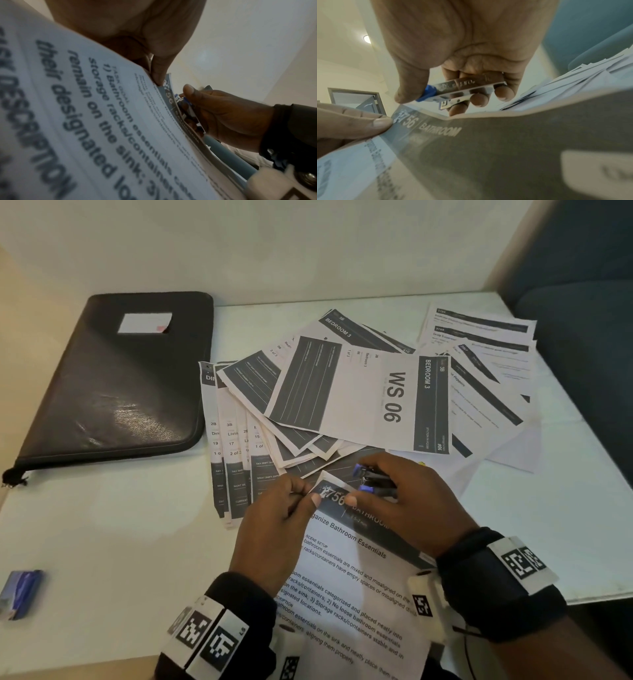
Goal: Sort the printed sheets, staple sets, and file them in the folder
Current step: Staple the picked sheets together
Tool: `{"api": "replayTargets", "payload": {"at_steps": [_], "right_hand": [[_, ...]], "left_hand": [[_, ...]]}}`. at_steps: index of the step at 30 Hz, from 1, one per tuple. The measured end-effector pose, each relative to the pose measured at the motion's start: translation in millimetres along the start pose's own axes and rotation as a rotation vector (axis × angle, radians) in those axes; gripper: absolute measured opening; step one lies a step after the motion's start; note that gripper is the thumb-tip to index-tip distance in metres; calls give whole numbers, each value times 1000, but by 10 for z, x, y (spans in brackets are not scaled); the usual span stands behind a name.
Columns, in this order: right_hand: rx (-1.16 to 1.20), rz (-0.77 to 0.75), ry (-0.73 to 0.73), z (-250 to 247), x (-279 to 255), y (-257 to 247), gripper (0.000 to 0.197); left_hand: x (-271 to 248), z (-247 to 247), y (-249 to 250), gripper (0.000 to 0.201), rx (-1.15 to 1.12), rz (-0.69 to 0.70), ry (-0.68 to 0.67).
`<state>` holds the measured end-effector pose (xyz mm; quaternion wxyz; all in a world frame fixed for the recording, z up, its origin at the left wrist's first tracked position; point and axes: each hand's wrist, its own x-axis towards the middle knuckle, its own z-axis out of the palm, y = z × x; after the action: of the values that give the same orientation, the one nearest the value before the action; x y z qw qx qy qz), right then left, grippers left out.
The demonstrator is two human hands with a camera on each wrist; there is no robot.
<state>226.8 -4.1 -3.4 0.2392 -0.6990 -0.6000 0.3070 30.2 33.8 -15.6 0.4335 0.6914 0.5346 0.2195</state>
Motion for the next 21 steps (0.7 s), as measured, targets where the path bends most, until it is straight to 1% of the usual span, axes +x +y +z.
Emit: {"api": "replayTargets", "payload": {"at_steps": [2,4,6,11,14,16,21], "right_hand": [[-13,6,-49,-19,3,-7,41],[-72,-6,-116,-15,-10,-24,50],[-97,-15,-142,-4,-17,-30,59],[-80,-69,-137,11,-18,-51,50],[-43,-121,-147,47,-33,-65,32],[-15,-128,-146,58,-31,-57,26],[48,-144,-103,73,-33,-85,41]], "left_hand": [[-1,0,4,13,1,15,4],[-11,8,17,12,2,30,7],[-20,18,26,11,10,43,6],[-26,27,22,11,29,65,9],[-38,39,22,10,6,66,3],[-42,42,19,9,15,59,3],[-51,52,22,9,18,66,-17]]}}
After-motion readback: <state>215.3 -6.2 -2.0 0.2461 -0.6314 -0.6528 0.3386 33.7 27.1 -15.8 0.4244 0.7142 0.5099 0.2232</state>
